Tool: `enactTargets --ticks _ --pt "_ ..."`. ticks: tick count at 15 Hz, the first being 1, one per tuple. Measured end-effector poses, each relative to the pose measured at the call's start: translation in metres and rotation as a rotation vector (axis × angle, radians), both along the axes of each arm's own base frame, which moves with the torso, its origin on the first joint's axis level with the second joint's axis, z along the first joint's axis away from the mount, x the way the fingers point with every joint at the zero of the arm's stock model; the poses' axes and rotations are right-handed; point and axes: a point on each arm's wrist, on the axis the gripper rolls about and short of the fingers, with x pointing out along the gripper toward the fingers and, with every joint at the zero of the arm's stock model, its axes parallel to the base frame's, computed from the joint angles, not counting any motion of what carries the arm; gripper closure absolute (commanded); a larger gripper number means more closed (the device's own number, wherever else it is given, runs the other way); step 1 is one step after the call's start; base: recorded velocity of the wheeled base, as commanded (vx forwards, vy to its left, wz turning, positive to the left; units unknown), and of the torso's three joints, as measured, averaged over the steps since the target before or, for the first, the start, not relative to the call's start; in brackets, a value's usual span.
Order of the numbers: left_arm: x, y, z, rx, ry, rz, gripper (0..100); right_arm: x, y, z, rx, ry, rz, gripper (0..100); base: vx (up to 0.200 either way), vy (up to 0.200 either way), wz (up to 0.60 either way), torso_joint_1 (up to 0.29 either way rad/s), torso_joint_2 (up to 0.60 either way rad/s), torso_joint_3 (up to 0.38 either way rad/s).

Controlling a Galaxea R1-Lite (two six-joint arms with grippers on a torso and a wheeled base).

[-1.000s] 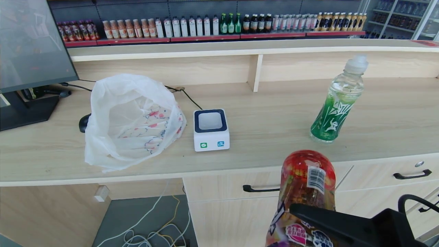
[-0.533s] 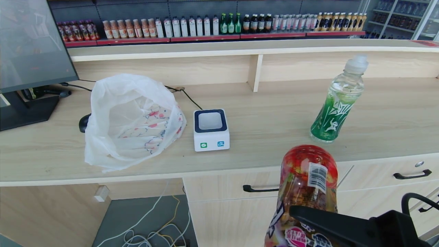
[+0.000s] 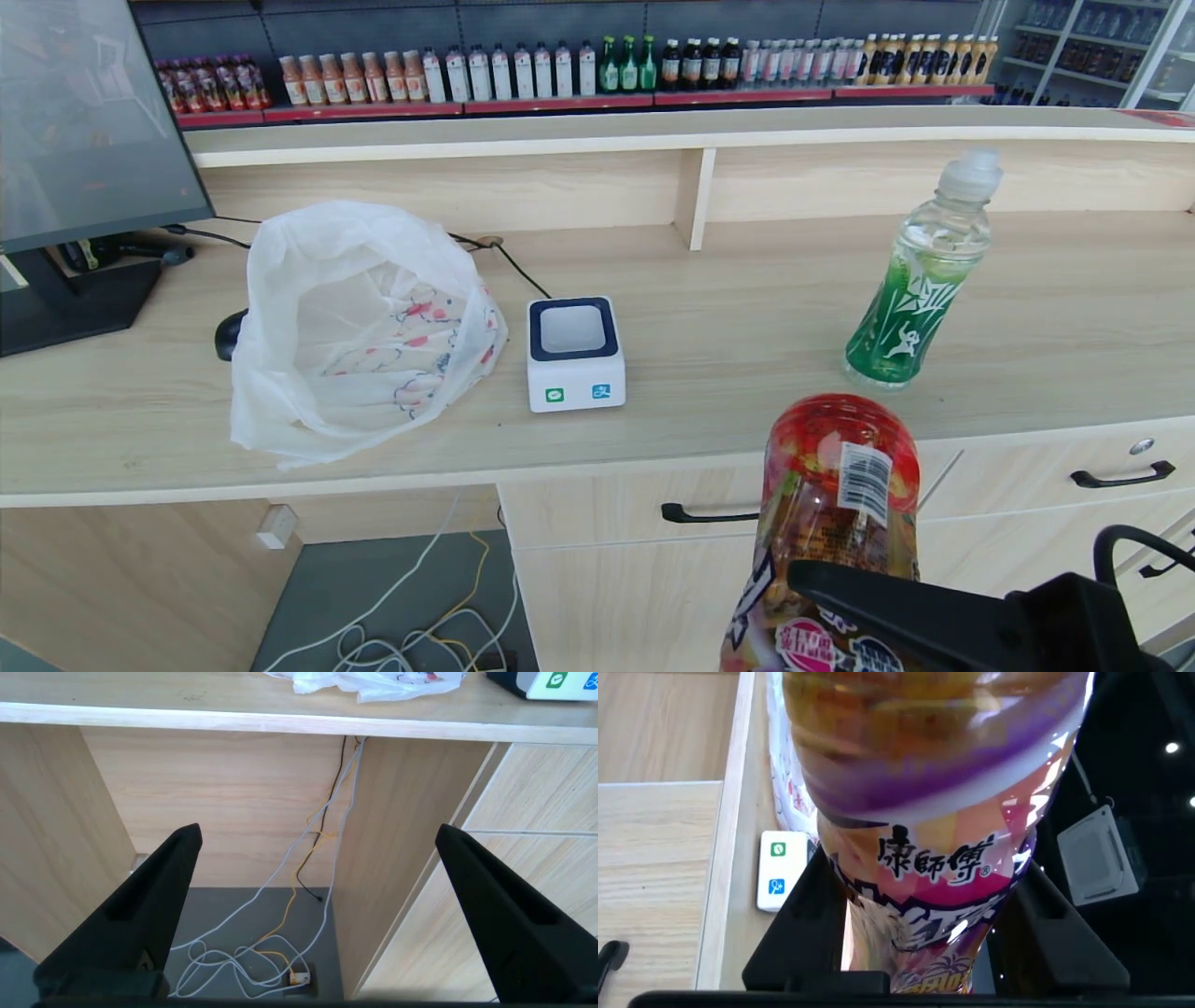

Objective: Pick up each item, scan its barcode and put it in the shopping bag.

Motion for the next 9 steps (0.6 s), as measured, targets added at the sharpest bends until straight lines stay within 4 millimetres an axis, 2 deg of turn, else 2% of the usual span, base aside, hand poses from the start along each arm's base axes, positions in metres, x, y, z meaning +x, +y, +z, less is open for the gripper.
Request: enactTargets --ticks 9 --pt "0.0000 0.0000 0.0000 0.000 0.000 0.000 0 -0.0001 0.0008 0.0012 0.005 -0.003 0.002 100 0.000 0.000 0.00 0.000 0.00 0.000"
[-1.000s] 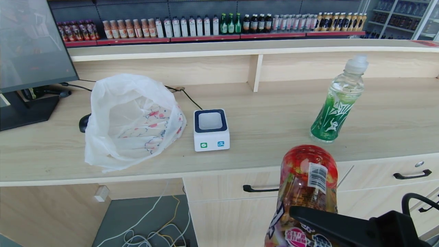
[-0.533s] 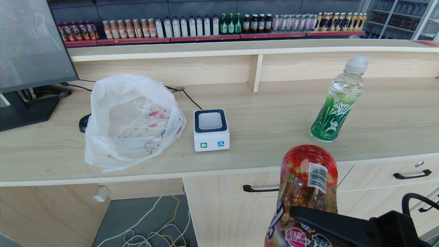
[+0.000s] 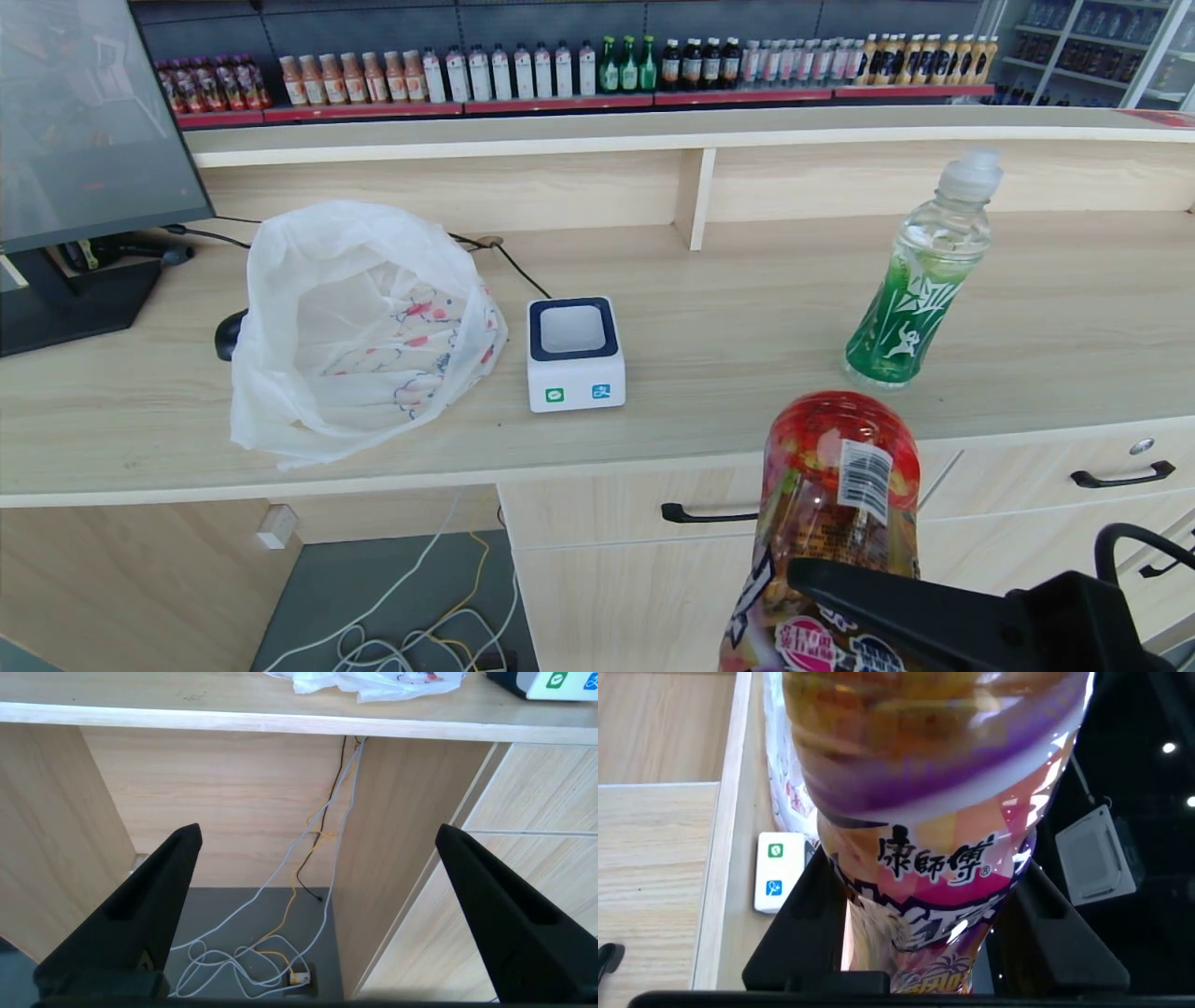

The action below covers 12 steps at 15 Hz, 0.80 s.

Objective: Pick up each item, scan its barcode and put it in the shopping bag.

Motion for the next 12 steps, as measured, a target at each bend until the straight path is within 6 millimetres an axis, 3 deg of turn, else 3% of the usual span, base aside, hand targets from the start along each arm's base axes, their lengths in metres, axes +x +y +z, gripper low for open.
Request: enactTargets --ticks 5,12 --pt "0.000 0.000 0.000 0.000 0.000 0.000 0 -0.001 0.001 0.004 0.033 0.024 0.018 100 0.000 0.000 0.00 0.000 0.00 0.000" --pt "0.000 0.000 0.000 0.000 0.000 0.000 0 -0.001 0.000 0.018 0.191 0.236 0.061 100 0.000 0.000 0.00 0.000 0.00 0.000"
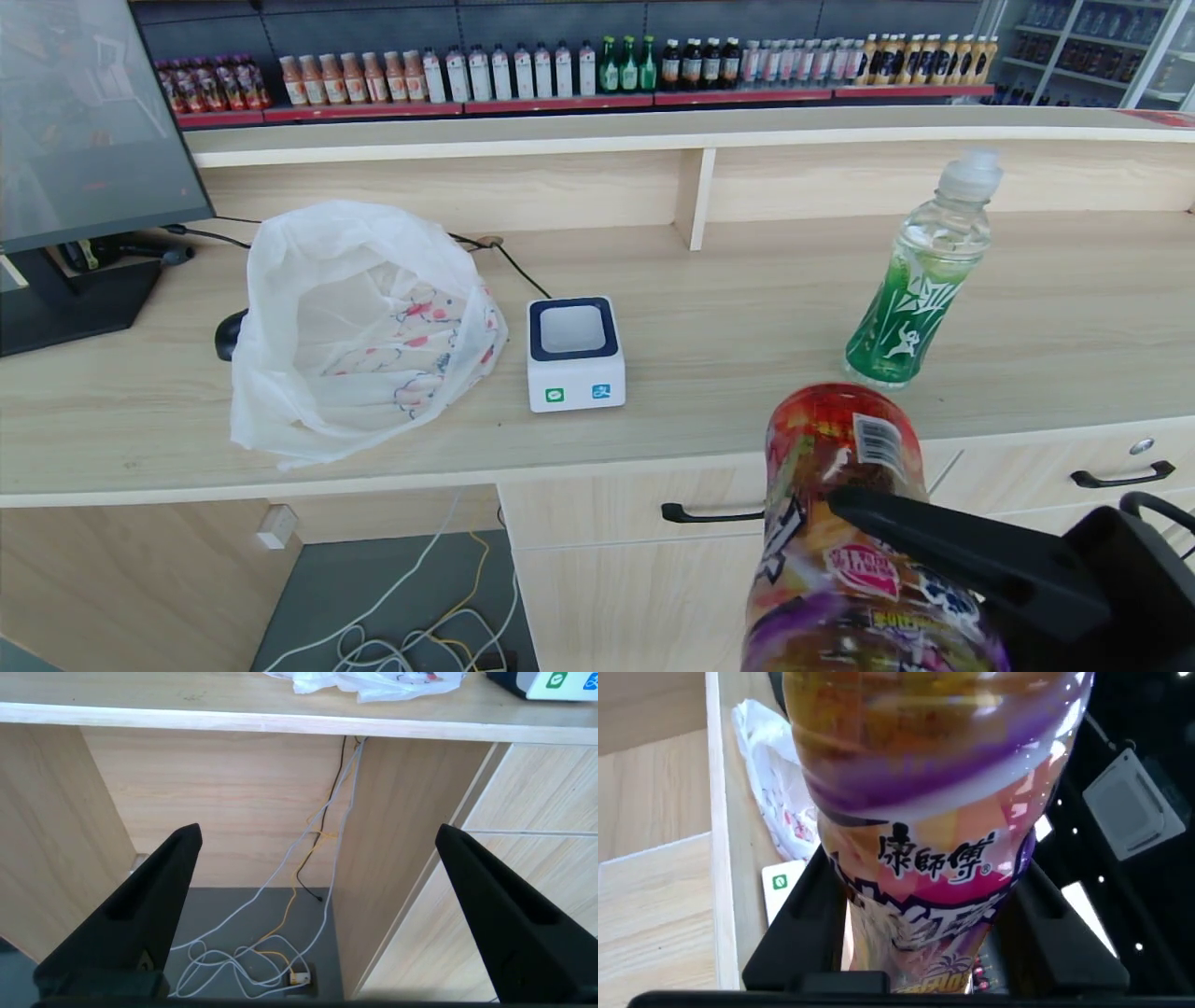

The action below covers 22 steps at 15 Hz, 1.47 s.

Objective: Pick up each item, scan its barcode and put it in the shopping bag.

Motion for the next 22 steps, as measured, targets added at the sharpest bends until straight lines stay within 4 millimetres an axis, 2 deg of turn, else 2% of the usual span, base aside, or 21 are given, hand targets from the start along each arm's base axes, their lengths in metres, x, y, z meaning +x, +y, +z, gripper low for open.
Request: enactTargets --ticks 4,9,14,18,22 --pt "0.000 0.000 0.000 0.000 0.000 0.000 0 0.006 -0.001 0.004 0.189 0.318 -0.023 100 0.000 0.000 0.00 0.000 0.00 0.000" --pt "0.000 0.000 0.000 0.000 0.000 0.000 0 0.012 0.001 0.012 0.445 0.630 -0.026 100 0.000 0.000 0.00 0.000 0.00 0.000" --pt "0.000 0.000 0.000 0.000 0.000 0.000 0 0.029 -0.003 0.014 0.676 0.904 -0.076 100 0.000 0.000 0.00 0.000 0.00 0.000" --pt "0.000 0.000 0.000 0.000 0.000 0.000 0 0.044 -0.009 0.015 0.804 1.014 -0.086 100 0.000 0.000 0.00 0.000 0.00 0.000" --pt "0.000 0.000 0.000 0.002 0.000 0.000 0 0.063 -0.011 0.030 0.938 1.029 -0.063 100 0.000 0.000 0.00 0.000 0.00 0.000"
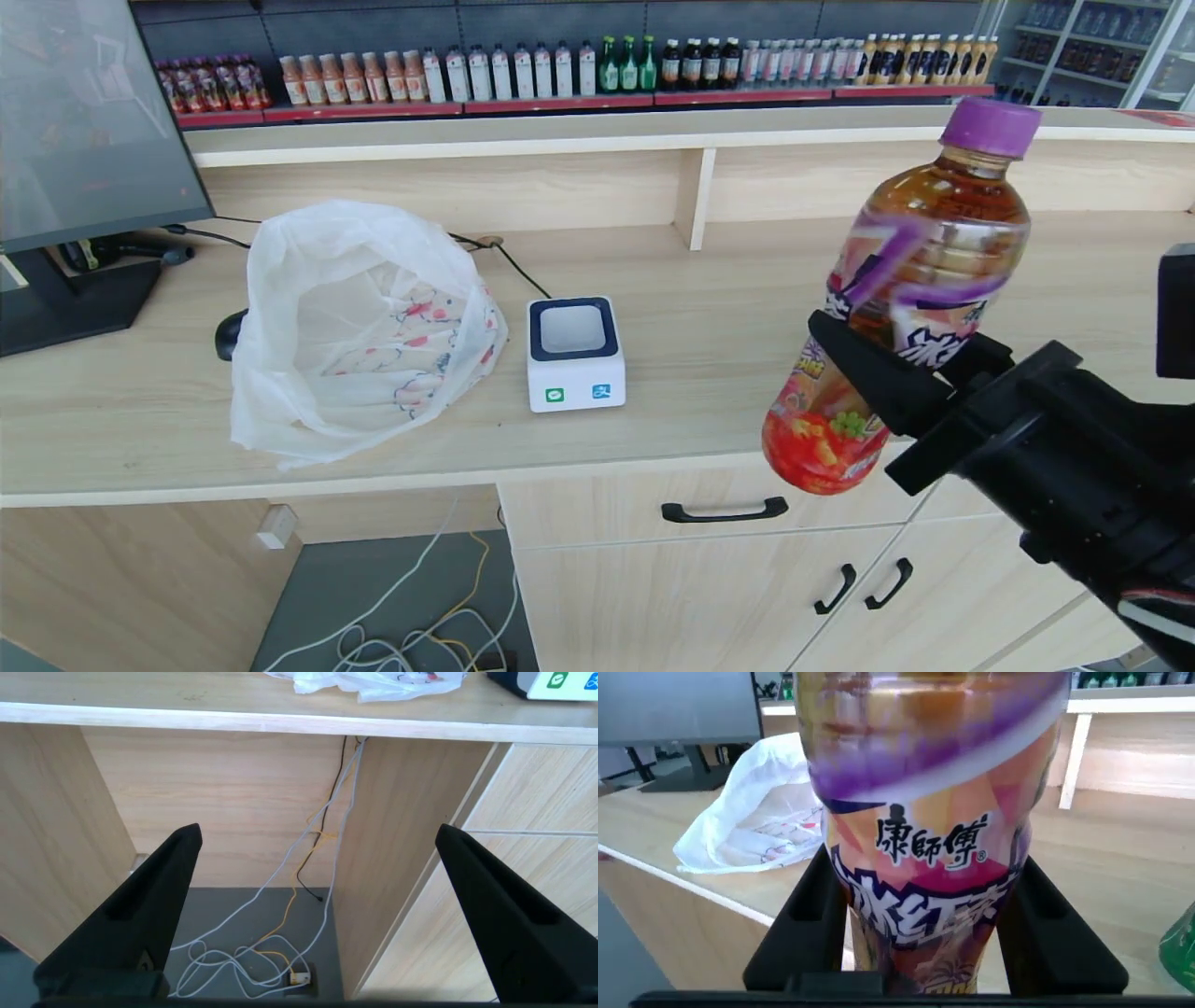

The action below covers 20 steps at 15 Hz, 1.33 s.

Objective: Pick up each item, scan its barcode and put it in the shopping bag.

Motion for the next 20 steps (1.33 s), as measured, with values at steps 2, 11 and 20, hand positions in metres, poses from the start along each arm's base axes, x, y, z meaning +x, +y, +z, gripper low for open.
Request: enactTargets --ticks 2,11,20 --pt "0.000 0.000 0.000 0.001 0.000 0.000 0 0.011 -0.003 0.005 0.046 0.003 -0.033 100 0.000 0.000 0.00 0.000 0.00 0.000" --pt "0.000 0.000 0.000 -0.002 0.000 0.001 0 0.034 0.002 0.020 0.129 -0.047 -0.060 100 0.000 0.089 0.00 -0.001 0.00 0.002" --pt "0.000 0.000 0.000 -0.003 0.000 0.001 0 0.032 0.001 0.020 0.127 -0.044 -0.054 100 0.000 0.200 0.00 0.002 0.00 0.001"
